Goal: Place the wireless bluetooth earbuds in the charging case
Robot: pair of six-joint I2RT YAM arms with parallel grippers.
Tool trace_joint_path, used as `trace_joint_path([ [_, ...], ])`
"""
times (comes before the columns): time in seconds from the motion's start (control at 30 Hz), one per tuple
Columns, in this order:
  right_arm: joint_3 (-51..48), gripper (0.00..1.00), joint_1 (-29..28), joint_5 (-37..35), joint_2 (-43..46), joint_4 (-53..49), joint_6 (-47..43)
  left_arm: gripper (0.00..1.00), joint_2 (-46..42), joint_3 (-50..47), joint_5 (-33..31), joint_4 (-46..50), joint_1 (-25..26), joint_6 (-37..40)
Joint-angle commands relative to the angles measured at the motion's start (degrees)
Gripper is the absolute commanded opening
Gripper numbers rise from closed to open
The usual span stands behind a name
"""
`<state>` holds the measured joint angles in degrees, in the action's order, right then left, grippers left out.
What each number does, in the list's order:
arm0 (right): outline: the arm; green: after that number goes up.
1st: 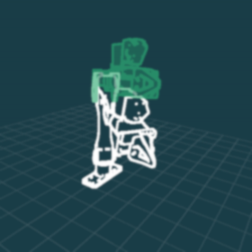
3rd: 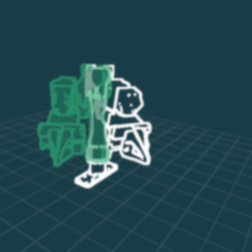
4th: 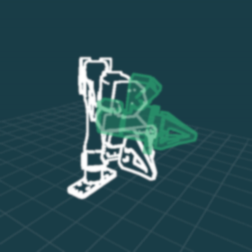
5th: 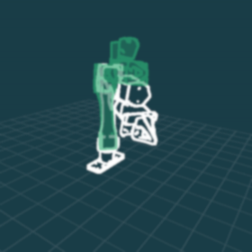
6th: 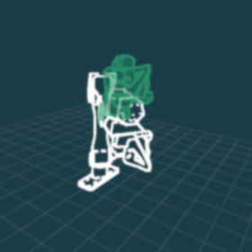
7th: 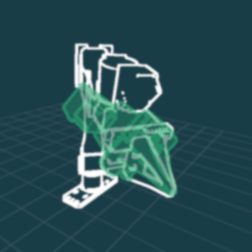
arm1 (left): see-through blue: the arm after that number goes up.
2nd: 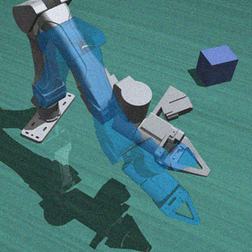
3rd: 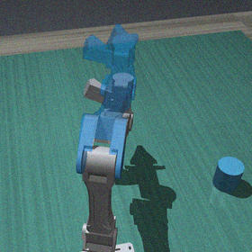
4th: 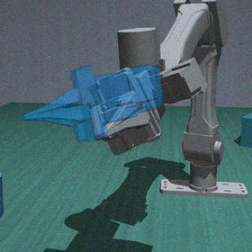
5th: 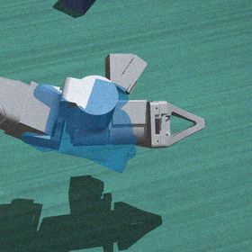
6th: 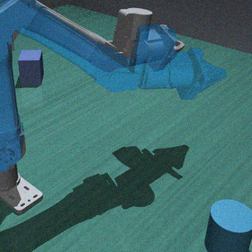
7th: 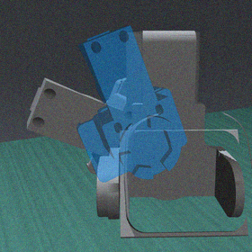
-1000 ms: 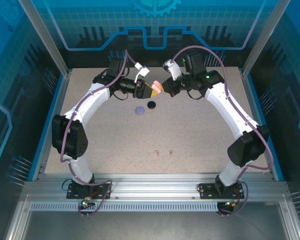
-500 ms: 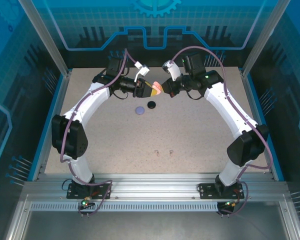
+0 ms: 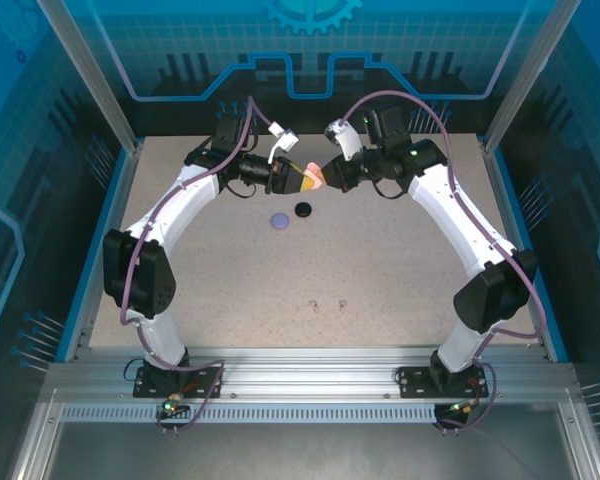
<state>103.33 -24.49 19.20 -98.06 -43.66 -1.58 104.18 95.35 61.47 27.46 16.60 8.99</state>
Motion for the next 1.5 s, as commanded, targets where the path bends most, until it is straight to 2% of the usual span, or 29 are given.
trace_joint_path([
  [0.0, 2.41, 0.32, 0.47, -1.01, 0.40, 1.23, 2.43, 0.00, -2.15, -2.86, 2.51, -3.36, -0.08, -0.98],
  [0.2, -0.96, 0.46, 2.66, 3.70, 5.47, 3.68, 6.08, 0.00, -5.02, -8.01, 1.38, -8.76, -0.16, -2.97],
  [0.4, -13.18, 0.58, 3.84, 4.93, 14.81, 7.04, 11.03, 0.00, -8.92, -14.91, -1.39, -18.44, -0.42, -7.34],
  [0.63, -30.55, 0.60, 1.93, 0.23, 23.94, 8.73, 16.35, 0.00, -16.32, -27.03, -7.76, -37.83, -1.42, -15.89],
  [0.93, -46.08, 0.61, -7.46, -7.17, 24.70, 14.23, 22.91, 0.00, -23.70, -38.02, -16.53, -57.86, -1.31, -25.02],
  [1.1, -47.77, 0.61, -13.20, -14.00, 22.54, 15.00, 27.26, 0.00, -27.36, -41.37, -21.61, -61.59, -0.55, -25.95],
  [1.47, -42.07, 0.61, -22.44, -26.12, 13.51, 10.00, 32.87, 0.00, -35.44, -48.05, -34.20, -57.60, 5.46, -16.78],
])
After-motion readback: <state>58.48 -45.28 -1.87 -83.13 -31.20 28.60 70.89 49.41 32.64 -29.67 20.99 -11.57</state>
